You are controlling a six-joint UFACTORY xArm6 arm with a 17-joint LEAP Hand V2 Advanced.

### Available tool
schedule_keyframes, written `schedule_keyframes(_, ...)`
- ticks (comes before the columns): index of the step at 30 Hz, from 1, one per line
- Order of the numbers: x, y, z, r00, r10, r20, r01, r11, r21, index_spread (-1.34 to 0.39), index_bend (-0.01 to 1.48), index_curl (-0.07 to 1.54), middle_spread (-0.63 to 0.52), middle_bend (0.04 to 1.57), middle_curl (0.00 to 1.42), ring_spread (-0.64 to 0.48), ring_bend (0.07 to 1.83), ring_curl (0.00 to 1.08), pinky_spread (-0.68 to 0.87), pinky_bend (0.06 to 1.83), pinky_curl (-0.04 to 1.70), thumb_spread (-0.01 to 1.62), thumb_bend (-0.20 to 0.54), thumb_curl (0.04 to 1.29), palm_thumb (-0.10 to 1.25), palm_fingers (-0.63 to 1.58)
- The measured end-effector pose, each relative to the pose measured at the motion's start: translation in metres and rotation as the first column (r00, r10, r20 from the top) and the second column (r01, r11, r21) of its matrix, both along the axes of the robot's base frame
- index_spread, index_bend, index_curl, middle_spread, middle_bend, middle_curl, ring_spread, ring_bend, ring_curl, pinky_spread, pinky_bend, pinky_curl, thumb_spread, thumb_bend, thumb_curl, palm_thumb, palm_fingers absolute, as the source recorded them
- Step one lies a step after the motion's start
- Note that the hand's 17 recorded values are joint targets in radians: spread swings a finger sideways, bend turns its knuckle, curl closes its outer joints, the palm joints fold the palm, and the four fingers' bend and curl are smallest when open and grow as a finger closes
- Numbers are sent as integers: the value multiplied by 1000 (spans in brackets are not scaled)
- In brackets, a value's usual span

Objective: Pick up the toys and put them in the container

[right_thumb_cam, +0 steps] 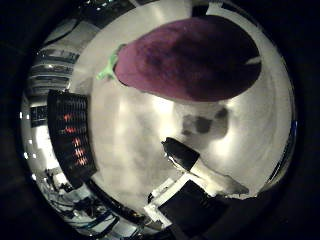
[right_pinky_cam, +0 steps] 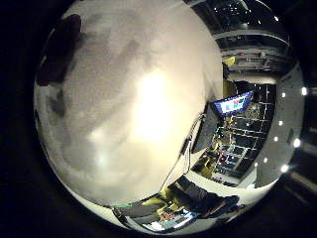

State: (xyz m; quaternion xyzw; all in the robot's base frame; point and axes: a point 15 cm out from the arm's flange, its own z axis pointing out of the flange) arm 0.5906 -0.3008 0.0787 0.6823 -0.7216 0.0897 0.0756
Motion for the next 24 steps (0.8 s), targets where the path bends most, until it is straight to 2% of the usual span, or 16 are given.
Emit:
schedule_keyframes(1, 1, 1, 0, 1000, 3, -2, -3, 1000, -4, -471, 487, 423, 22, 189, 265, 167, 151, 193, 380, 240, 249, 993, 1, 321, 666, 318)
schedule_keyframes(3, 2, 4, 1, 1000, 13, -7, -13, 1000, -14, -481, 587, 459, 8, 196, 270, 164, 143, 181, 378, 202, 243, 991, 5, 329, 722, 349)
schedule_keyframes(6, 1, 2, 3, 1000, 12, -9, -13, 1000, -22, -500, 865, 549, -62, 263, 303, 124, 130, 127, 372, 156, 212, 968, 26, 367, 917, 421)
schedule_keyframes(8, 1, 1, 6, 1000, 9, -5, -9, 1000, -25, -498, 1005, 588, -102, 297, 315, 105, 125, 104, 367, 141, 192, 959, 30, 381, 978, 460)
schedule_keyframes(11, -1, -4, 10, 1000, -1, -1, 1, 1000, -29, -473, 1088, 619, -142, 346, 334, 79, 144, 94, 356, 152, 180, 946, 19, 389, 1024, 454)
schedule_keyframes(17, -2, -23, 63, 998, -12, 54, 16, 997, -73, -441, 1159, 633, -195, 402, 353, 58, 165, 88, 348, 169, 167, 947, -12, 395, 1074, 437)
schedule_keyframes(24, -52, -31, 123, 997, -59, 41, 62, 994, -85, -423, 1199, 618, -210, 424, 363, 47, 169, 88, 346, 178, 169, 950, -18, 403, 1083, 424)
